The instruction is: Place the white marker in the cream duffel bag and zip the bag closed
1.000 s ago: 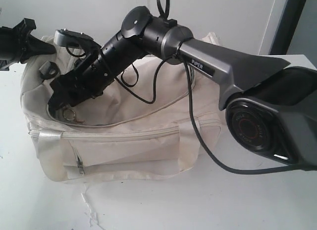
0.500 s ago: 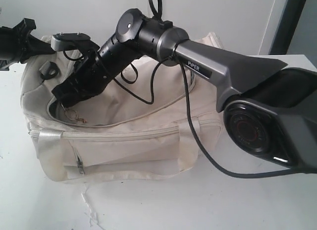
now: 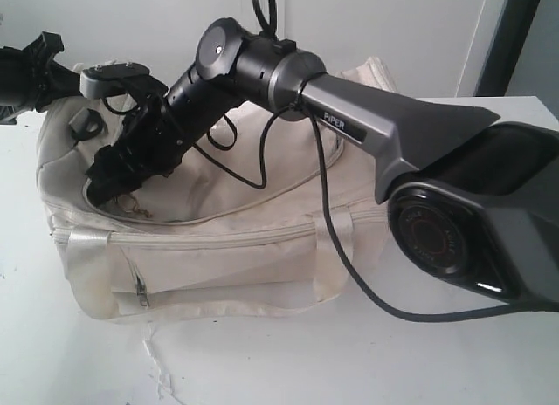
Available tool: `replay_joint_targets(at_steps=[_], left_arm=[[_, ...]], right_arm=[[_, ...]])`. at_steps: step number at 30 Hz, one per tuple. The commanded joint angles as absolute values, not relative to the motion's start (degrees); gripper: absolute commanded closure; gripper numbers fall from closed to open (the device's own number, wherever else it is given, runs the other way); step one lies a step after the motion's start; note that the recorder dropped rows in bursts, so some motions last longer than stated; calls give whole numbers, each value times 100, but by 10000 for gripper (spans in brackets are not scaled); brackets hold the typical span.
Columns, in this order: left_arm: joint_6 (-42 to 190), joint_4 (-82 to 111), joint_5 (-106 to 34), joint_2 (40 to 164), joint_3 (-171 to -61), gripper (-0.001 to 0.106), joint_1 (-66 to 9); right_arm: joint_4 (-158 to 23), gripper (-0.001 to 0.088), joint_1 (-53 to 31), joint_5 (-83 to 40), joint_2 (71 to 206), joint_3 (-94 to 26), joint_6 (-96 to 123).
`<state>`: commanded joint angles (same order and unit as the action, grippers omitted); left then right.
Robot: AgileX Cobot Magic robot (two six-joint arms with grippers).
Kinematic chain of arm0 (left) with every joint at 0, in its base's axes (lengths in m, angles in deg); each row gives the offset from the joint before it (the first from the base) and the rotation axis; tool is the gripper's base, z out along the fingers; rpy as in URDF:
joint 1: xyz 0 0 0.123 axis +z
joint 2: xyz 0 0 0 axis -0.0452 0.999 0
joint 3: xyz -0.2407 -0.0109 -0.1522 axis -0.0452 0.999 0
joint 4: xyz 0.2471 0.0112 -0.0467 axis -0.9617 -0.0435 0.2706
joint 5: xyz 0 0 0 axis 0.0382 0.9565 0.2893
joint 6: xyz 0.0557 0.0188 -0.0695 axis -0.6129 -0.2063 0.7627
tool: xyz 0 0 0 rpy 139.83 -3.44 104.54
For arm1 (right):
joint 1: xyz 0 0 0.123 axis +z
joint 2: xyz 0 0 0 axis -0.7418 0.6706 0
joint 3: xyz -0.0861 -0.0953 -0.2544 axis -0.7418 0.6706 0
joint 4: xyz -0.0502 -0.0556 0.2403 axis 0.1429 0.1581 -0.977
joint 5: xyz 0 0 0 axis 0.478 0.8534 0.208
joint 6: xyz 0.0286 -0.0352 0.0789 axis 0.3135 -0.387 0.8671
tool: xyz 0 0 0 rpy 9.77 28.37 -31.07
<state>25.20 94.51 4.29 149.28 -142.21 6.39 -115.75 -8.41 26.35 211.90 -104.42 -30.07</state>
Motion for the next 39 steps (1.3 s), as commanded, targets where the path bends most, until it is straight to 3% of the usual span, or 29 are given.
replay_joint_targets(at_steps=[3,7,8,19,39], left_arm=[[2520,9451,429,14928,-14221,1050,639],[2520,9451,429,14928,-14221,1050,639],[2520,9451,429,14928,-14221,1050,639],[2520,9451,438,14928,-14221,1050,639],[2520,9471,437,14928,-14221,1050,639]], right_arm=[[-11575,447,-841,2635,21228,-10442,-3007],[-11575,824,-841,2635,21228,-10442,-3007],[-11575,864,-851,2635,21216,-10442,-2993],[-10527,868,-851,3008,20794,-10442,-2559],[-10723,868,-840,3763,20548,-10442,-2547]])
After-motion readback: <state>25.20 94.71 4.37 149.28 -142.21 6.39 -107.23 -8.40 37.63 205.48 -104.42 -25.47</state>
